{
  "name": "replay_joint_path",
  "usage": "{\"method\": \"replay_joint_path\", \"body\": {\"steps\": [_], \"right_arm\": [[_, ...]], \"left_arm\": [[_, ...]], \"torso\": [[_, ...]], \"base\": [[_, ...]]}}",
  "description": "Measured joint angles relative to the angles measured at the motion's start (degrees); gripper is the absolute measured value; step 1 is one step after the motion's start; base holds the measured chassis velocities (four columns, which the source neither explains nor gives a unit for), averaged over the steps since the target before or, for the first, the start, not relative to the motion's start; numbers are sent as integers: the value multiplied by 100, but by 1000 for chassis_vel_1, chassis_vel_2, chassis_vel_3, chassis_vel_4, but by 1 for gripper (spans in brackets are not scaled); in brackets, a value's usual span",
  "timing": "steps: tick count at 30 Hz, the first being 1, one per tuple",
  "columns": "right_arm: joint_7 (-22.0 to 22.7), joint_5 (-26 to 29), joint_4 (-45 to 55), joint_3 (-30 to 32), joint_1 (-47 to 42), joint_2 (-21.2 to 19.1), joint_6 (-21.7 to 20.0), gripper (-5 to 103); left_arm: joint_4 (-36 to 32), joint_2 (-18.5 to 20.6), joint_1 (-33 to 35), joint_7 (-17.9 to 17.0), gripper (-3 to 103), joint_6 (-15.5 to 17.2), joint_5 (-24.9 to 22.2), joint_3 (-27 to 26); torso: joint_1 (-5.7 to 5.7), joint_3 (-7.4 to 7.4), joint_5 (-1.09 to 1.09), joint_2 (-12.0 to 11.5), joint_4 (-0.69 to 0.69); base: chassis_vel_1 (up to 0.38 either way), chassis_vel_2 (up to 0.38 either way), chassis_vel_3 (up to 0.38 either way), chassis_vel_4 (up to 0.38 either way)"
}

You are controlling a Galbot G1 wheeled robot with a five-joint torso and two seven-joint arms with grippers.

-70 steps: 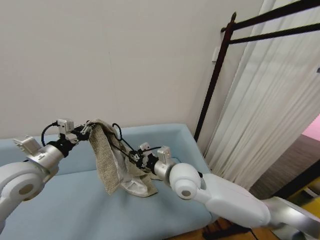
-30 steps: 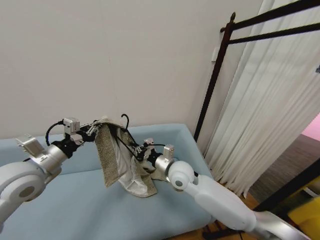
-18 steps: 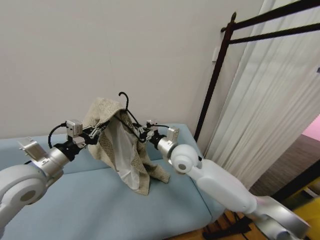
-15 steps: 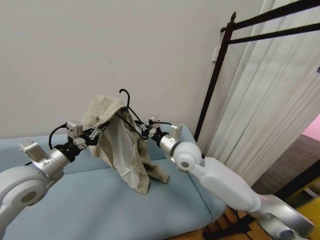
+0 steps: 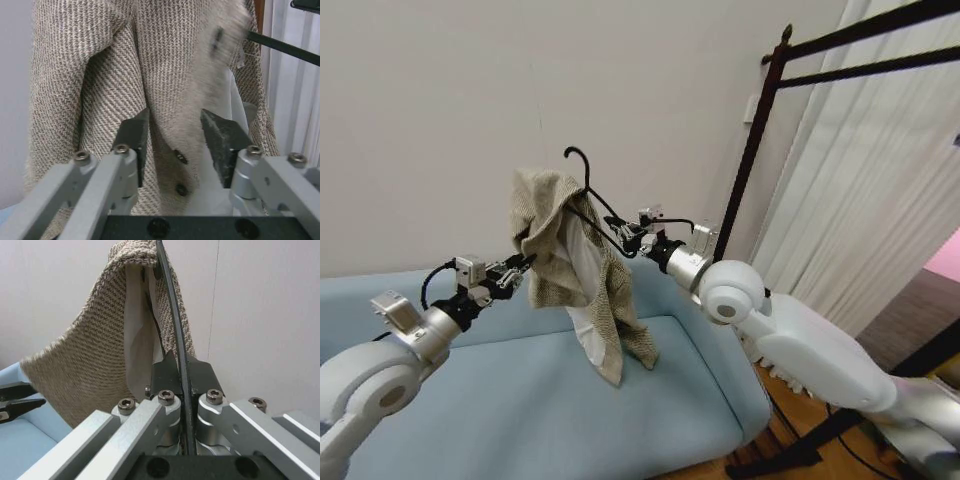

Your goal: Pick up the clothes from the sofa and hang them on the clothes hanger.

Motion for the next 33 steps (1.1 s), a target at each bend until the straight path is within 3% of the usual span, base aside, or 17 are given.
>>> {"method": "replay_joint_path", "body": {"steps": [4, 5, 7, 8, 11, 13, 16, 21, 24, 26, 29, 30, 33], "right_arm": [[-55, -61, -27, -28, 53, -119, -4, 1], [-104, -116, -52, -27, 55, -169, -3, 1], [-301, -299, -124, -6, 45, -305, 8, 1], [-301, -299, -124, -6, 45, -305, 8, 1], [-595, -568, -164, 64, -47, -544, 28, 1], [-637, -644, -178, 85, -87, -604, 28, 1], [-752, -1003, -279, 138, -234, -713, 27, 1], [-1106, -1681, -411, 139, -387, -788, 119, 1], [-1197, -1880, -413, 96, -401, -799, 152, 1], [-1226, -1927, -381, 41, -395, -802, 154, 1], [-1229, -1843, -318, -40, -326, -788, 103, 1], [-1229, -1843, -318, -40, -326, -788, 103, 1], [-1245, -1768, -306, -246, -160, -684, 53, 1]], "left_arm": [[26, 77, -27, 2, 55, -19, -52, -80], [47, 117, -40, 3, 55, -38, -83, -114], [115, 238, -77, -14, 66, -70, -169, -179], [115, 238, -77, -14, 66, -70, -169, -179], [293, 502, -168, -36, 83, -111, -359, -266], [351, 594, -202, -39, 83, -116, -436, -280], [524, 879, -336, -40, 97, -125, -671, -303], [766, 1334, -492, 67, 100, -125, -1084, -315], [916, 1659, -515, 223, 100, -130, -1347, -314], [1113, 2088, -516, 453, 100, -172, -1647, -290], [1478, 2767, -519, 1066, 100, -198, -2028, -268], [1478, 2767, -519, 1066, 100, -198, -2028, -268], [1726, 3252, -531, 1692, 100, -213, -2129, -268]], "torso": [[0, 0, 0, 0, 0], [0, 0, 0, 0, 0], [0, 0, 0, 0, 1], [0, 0, 0, 0, 1], [0, 0, 0, 0, -1], [0, 0, 0, 0, -2], [0, 0, 0, 0, -1], [0, 0, -1, 0, -1], [0, 0, 0, 0, -1], [0, 0, -1, 0, 0], [1, 0, 0, 0, -1], [1, 0, 0, 0, -1], [0, 0, 0, 0, -1]], "base": [[0, 0, 0, 0], [0, 0, 0, 0], [0, 0, 0, 0], [0, 0, 0, 0], [0, 0, 0, 0], [0, 0, 0, 0], [0, 0, 0, 0], [0, 0, 0, 0], [0, 0, 0, 0], [0, 0, 0, 0], [0, 0, 0, 0], [0, 0, 0, 0], [0, 0, 0, 0]]}}
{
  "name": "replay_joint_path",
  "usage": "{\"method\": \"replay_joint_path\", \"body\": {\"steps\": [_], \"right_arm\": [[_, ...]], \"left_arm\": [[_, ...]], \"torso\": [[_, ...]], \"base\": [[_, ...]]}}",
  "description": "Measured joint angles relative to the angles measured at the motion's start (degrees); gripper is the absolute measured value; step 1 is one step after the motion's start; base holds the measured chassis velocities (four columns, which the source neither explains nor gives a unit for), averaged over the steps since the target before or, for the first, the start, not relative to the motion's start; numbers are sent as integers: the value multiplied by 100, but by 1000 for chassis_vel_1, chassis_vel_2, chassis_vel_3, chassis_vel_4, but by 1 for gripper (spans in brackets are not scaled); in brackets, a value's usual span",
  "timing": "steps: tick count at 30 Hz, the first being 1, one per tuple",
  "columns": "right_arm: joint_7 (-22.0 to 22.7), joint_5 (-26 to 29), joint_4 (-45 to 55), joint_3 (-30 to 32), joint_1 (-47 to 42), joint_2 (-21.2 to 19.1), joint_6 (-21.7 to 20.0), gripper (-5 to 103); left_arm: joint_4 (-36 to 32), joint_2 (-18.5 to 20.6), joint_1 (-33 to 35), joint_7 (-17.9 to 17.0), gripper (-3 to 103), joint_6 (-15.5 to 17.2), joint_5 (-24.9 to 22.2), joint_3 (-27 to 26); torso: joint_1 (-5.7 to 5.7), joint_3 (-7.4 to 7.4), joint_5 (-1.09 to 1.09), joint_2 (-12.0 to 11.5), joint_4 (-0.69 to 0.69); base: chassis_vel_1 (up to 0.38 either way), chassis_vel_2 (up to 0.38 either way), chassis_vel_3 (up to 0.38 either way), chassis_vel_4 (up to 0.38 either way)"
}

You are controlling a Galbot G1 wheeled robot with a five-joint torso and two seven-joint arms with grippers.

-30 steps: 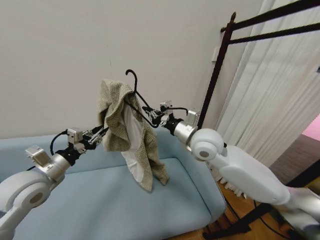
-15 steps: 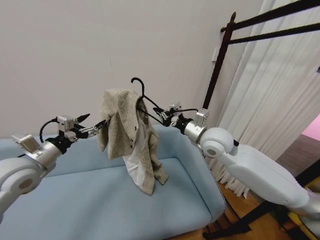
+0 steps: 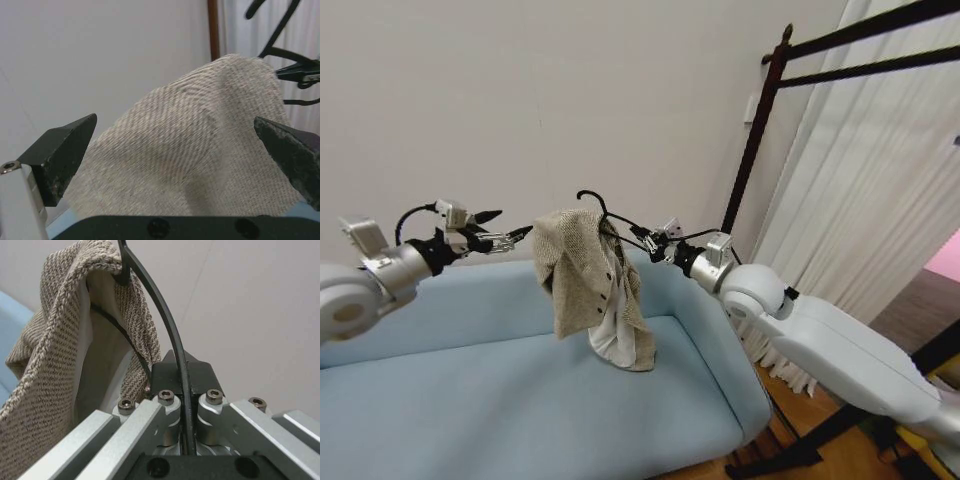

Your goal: Pick up the clothes from the sofa and hang them on the clothes hanger.

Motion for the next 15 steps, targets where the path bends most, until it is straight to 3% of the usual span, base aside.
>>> {"method": "replay_joint_path", "body": {"steps": [9, 13, 14, 15], "right_arm": [[-144, -102, 16, -492, 249, 215, 23, 1], [-175, -118, 73, -550, 274, 197, 46, 1], [-175, -118, 73, -550, 274, 197, 46, 1], [-181, -107, 91, -554, 290, 188, 46, 1]], "left_arm": [[441, 922, -19, 771, 100, 135, -402, -74], [1120, 1452, 101, 2003, 100, 163, -197, -24], [1120, 1452, 101, 2003, 100, 163, -197, -24], [1244, 1526, 138, 2259, 100, 156, -122, 1]], "torso": [[0, 0, -1, 0, 2], [0, 0, 1, 0, -1], [0, 0, 1, 0, -1], [0, 0, 0, 0, -1]], "base": [[0, 0, 0, 0], [0, 0, 0, 0], [0, 0, 0, 0], [0, 0, 0, 0]]}}
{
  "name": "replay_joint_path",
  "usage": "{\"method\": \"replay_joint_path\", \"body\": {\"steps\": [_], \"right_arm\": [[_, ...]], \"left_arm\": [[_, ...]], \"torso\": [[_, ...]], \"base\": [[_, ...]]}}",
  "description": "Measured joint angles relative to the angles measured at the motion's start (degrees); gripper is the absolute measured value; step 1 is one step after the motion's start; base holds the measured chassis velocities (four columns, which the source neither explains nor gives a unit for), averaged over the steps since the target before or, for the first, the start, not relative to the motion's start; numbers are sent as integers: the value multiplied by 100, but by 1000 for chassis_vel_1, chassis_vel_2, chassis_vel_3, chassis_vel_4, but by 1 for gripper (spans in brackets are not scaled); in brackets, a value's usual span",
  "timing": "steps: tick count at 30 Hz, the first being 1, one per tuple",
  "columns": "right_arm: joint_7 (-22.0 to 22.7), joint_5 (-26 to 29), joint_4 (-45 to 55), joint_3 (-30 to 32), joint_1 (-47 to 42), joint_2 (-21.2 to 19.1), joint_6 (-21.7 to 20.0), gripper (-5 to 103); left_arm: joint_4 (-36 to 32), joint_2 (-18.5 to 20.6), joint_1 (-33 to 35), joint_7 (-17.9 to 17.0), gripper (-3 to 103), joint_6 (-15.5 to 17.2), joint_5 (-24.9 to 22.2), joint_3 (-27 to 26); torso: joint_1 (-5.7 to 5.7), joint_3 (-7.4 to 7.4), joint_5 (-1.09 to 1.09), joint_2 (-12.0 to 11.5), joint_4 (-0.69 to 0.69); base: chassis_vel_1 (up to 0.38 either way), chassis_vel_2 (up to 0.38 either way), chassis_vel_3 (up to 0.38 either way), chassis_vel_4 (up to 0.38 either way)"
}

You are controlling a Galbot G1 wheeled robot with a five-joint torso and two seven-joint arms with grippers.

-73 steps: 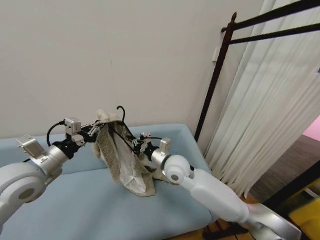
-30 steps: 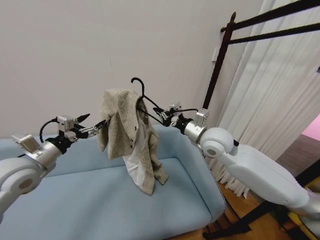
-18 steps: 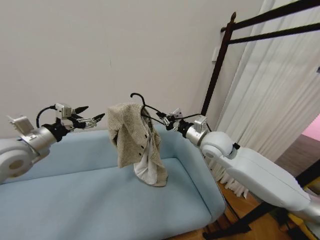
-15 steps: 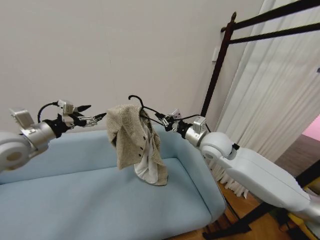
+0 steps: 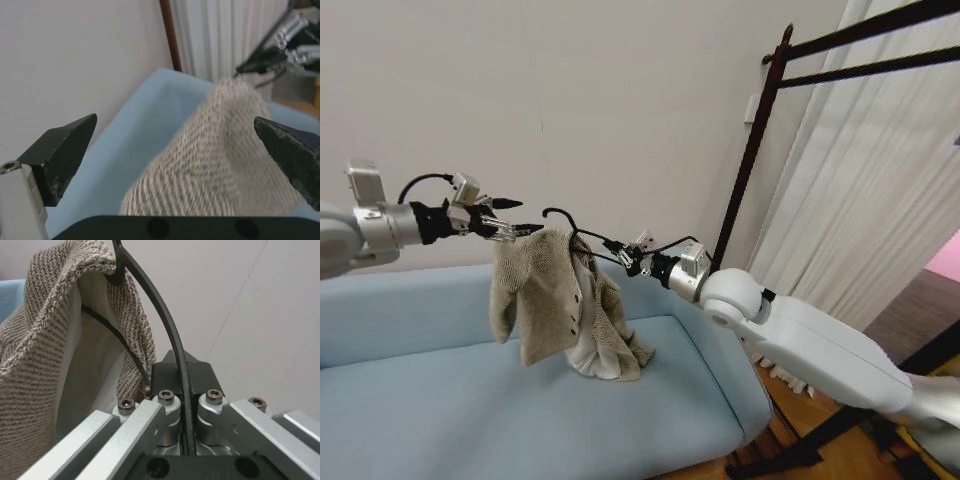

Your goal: Pick up the clothes from the sofa and hang them on the clothes hanger.

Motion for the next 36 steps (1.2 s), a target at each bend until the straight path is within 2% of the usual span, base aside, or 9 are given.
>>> {"method": "replay_joint_path", "body": {"steps": [3, 6, 12, 16, 25, 27, 30, 34, 36], "right_arm": [[-11, 63, 43, -19, 47, -17, -7, 1], [-11, 90, 63, -45, 78, -14, -9, 1], [-5, 212, 236, -66, 99, -75, -30, 1], [-4, 248, 331, -70, 99, -156, -34, 1], [-4, 264, 460, -123, 109, -277, -35, 1], [4, 262, 501, -153, 117, -283, -38, 1], [18, 264, 528, -181, 126, -283, -42, 1], [36, 264, 553, -227, 149, -292, -44, 1], [41, 264, 557, -232, 153, -295, -44, 1]], "left_arm": [[141, 133, 87, 550, 100, 17, 75, 59], [147, 192, 140, 796, 100, 30, 180, 83], [66, 280, 212, 937, 103, 49, 285, 140], [70, 332, 230, 1023, 97, 49, 286, 153], [105, 450, 245, 1337, 68, 28, 261, 153], [101, 459, 245, 1375, 57, 27, 260, 151], [97, 463, 245, 1403, 51, 22, 260, 151], [108, 467, 254, 1465, 29, 13, 260, 149], [114, 467, 259, 1471, 29, 8, 260, 147]], "torso": [[0, 0, -1, 0, 2], [0, 0, -1, 0, 1], [0, 0, 0, 0, 1], [0, 0, 0, 0, 1], [0, 0, 0, 0, 1], [0, 0, 1, 0, 1], [0, 0, 0, 0, 2], [0, 0, 0, 0, 1], [0, 0, 0, 0, 1]], "base": [[0, 0, 0, 0], [0, 0, 0, 0], [0, 0, 0, 0], [0, 0, 0, 0], [0, 0, 0, 0], [0, 0, 0, 0], [0, 0, 0, 0], [0, 0, 0, 0], [0, 0, 0, 0]]}}
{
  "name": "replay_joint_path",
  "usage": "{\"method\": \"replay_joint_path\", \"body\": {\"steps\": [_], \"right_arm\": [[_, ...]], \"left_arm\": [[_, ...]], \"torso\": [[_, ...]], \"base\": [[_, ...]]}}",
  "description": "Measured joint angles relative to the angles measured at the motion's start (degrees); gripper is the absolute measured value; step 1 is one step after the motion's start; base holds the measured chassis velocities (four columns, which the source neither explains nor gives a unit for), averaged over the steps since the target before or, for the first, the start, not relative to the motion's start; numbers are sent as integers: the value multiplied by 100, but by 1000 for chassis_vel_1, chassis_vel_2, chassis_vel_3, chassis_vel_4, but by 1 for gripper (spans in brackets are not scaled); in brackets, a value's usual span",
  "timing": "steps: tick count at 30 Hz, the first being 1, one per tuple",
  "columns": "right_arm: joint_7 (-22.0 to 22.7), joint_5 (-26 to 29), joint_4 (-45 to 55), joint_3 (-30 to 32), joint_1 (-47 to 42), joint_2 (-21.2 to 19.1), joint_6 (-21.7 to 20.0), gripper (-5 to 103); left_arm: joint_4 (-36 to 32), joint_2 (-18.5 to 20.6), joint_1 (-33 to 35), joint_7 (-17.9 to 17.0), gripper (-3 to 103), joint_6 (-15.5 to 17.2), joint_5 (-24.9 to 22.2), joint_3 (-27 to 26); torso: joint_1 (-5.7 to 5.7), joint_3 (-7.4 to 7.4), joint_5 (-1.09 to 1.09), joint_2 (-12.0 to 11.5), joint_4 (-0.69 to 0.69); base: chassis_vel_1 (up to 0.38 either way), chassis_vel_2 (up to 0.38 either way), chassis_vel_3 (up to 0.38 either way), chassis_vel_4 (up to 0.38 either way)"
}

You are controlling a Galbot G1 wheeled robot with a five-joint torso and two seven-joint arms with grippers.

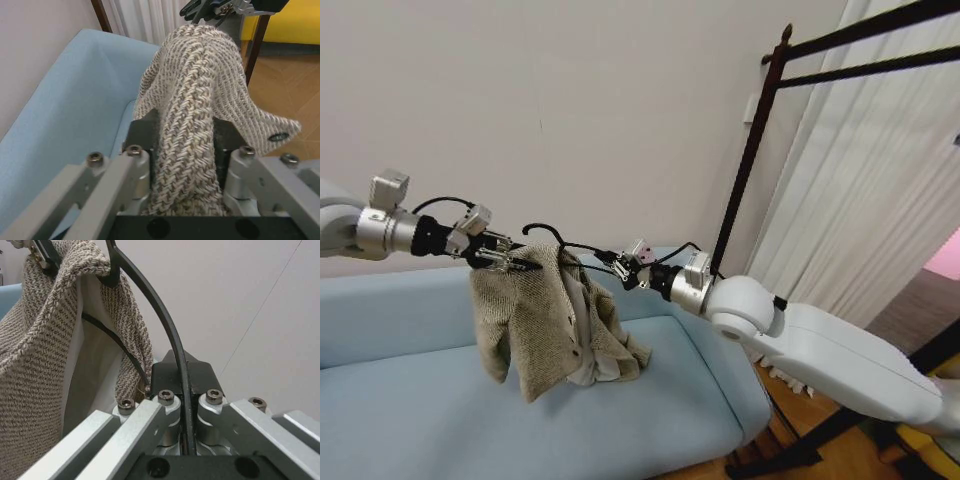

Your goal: Pick up the clothes from the sofa and hang them on the clothes hanger.

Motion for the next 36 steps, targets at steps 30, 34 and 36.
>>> {"method": "replay_joint_path", "body": {"steps": [30, 34, 36], "right_arm": [[399, 741, -209, 427, -59, -209, -223, 35], [560, 728, -412, 558, -101, -310, -279, 51], [676, 762, -439, 629, -169, -373, -325, 62]], "left_arm": [[-30, -293, 41, 185, 4, -58, 88, -4], [-48, -390, 35, 213, 4, -53, 109, 10], [-28, -418, 30, 240, 4, -53, 117, 13]], "torso": [[0, 0, -1, 0, 0], [0, 0, -1, 0, 0], [0, 0, 0, 0, 0]], "base": [[0, 0, 0, 0], [0, 0, 0, 0], [0, 0, 0, 0]]}}
